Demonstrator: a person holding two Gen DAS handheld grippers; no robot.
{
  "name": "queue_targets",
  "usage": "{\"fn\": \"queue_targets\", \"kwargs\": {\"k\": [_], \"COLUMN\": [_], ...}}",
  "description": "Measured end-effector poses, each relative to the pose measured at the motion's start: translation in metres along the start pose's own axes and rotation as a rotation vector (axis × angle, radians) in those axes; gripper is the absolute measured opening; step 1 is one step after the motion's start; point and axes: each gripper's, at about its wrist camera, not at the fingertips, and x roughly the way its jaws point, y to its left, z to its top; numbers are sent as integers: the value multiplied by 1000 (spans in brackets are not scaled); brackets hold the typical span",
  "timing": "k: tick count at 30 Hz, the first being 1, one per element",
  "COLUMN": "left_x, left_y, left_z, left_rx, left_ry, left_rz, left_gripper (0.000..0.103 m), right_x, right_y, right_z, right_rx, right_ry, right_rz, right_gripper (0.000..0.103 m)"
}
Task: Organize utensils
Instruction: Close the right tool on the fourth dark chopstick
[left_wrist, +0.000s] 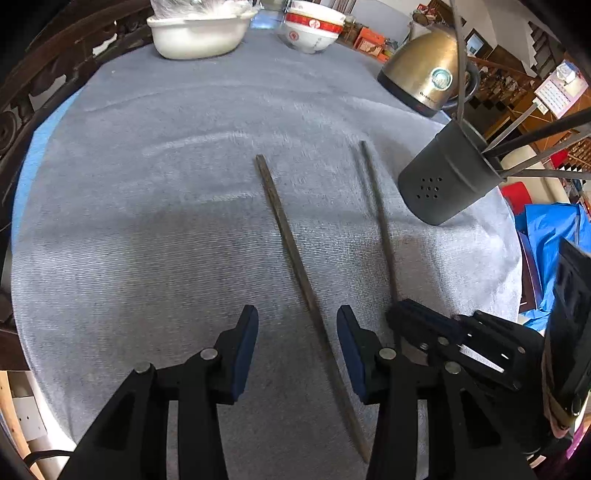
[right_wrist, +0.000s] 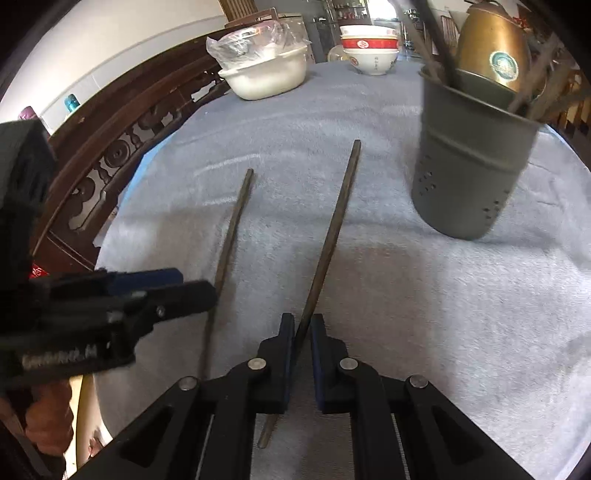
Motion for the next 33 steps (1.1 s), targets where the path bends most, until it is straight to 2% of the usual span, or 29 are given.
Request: {"fn": "queue_targets", "kwargs": {"k": [3, 7, 9, 12, 13, 15, 24, 28, 29, 32, 33], "left_x": [7, 15, 18, 23, 24, 25, 32, 31, 31, 26, 26], "left_y": [-6, -16, -22, -26, -27, -28, -50, -49, -48, -41, -39], "left_z": [5, 9, 11, 13, 14, 15, 8, 10, 11, 14, 16], "left_rx": [14, 52, 78, 114, 123, 144, 262, 250, 245, 216, 204], "left_ry": [13, 18, 7, 2, 6, 13, 24, 45, 45, 39, 35], "left_rz": [0, 0, 17, 29, 28, 7, -34, -31, -24, -15, -12], "left_gripper": [46, 45, 38, 17, 13, 12, 12, 13, 15, 30, 31], "right_x": [-8, -15, -18, -20, -22, -23, -33, -32, -32, -35, -36], "right_y": [-16, -27, -28, -26, -26, -28, -39, -51, -55, -64, -66], "right_z": [-8, -14, -18, -23, -25, -28, -49, -44, -42, -34, -31], "right_rx": [24, 66, 57, 39, 36, 43, 62, 140, 161, 209, 223], "right_ry": [4, 23, 21, 19, 25, 42, 105, 138, 135, 94, 76], "right_rz": [3, 58, 69, 93, 104, 131, 204, 223, 220, 222, 218], "right_gripper": [10, 10, 10, 10, 10, 10, 12, 13, 14, 18, 23]}}
